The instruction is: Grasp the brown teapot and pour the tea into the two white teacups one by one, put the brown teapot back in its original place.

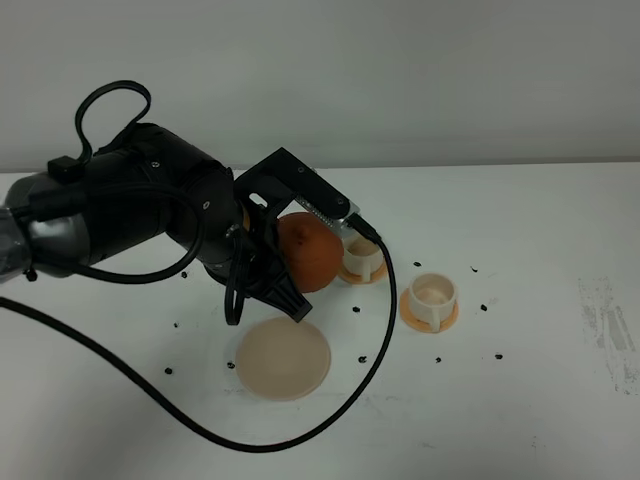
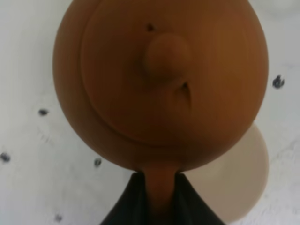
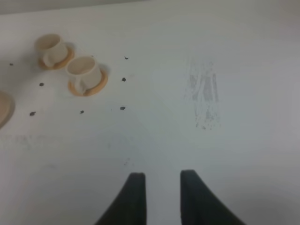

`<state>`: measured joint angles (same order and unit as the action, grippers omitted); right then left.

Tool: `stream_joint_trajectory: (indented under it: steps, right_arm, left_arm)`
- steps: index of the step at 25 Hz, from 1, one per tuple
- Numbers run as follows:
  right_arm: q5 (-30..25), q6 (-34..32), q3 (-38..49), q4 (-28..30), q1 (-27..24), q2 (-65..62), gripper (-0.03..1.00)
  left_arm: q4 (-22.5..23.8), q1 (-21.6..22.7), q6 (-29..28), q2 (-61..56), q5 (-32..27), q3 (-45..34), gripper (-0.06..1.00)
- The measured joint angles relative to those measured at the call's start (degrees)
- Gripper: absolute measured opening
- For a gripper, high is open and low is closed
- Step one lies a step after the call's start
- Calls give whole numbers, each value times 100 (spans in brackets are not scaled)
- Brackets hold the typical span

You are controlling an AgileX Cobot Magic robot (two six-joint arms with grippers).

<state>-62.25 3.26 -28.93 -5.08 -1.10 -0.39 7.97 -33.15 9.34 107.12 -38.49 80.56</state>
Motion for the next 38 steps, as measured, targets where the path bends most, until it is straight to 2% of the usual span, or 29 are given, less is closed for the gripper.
stream_joint_trajectory:
  steps: [7,12,15,22,32,38]
  right_arm:
    - [0,0,0,-5,0,0,21]
    - [0,0,0,-5,0,0,21]
    - [0,0,0,-5,0,0,21]
    - [0,0,0,-5,0,0,21]
    - [0,0,0,-5,0,0,21]
    - [0,0,0,-5,0,0,21]
  left_arm:
    - [-797,154,1177,598,43,525,12]
    - [-949,154,2211,701,156,606,12]
    - [-963,154,2560,727,325,610,12]
    - [-909,158,2744,919,700,617,12]
    - [-118,94,2769,938,1245,617,12]
    - [-84,13,2955,1038,1442,617,12]
